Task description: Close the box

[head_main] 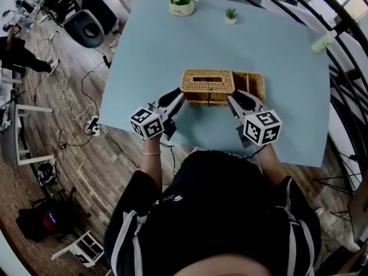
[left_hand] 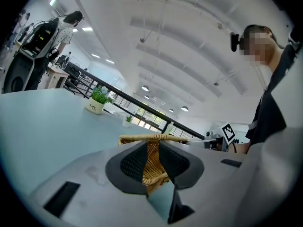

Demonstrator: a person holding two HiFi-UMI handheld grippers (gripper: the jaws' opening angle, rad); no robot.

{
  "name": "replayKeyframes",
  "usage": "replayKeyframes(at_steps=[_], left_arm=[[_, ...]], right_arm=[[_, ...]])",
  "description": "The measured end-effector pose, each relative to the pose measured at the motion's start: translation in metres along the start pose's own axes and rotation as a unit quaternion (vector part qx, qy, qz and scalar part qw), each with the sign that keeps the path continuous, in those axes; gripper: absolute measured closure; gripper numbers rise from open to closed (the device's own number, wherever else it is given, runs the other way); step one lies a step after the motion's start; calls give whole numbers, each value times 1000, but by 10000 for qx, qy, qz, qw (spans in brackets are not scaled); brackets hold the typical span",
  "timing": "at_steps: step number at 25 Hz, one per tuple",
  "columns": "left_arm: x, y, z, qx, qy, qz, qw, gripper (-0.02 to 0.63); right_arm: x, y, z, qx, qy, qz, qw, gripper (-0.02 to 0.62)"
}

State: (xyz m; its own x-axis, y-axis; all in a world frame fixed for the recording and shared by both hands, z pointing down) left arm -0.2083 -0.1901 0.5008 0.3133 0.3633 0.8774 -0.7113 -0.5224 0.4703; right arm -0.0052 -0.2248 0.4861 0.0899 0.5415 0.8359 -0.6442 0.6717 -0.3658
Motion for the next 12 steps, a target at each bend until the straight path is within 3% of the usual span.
replayKeyframes(at_steps=[12], left_arm=[[19, -1, -6, -97, 174, -225, 9996, 546]], right_arm=[[20, 3, -2, -45, 191, 347, 9992, 495]])
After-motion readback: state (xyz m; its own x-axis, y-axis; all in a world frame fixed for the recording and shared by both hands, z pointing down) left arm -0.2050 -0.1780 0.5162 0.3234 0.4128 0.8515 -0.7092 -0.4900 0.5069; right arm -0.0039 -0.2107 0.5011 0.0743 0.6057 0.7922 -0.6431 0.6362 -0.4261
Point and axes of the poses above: the fingertips, and each gripper's own axes: z forward along the fingers, y to its left, x out of its underside, the point moved 3 cm from there along -z, backward along the fingers, and after that the axes turned 2 degrees about z, right-handed, at the moved point
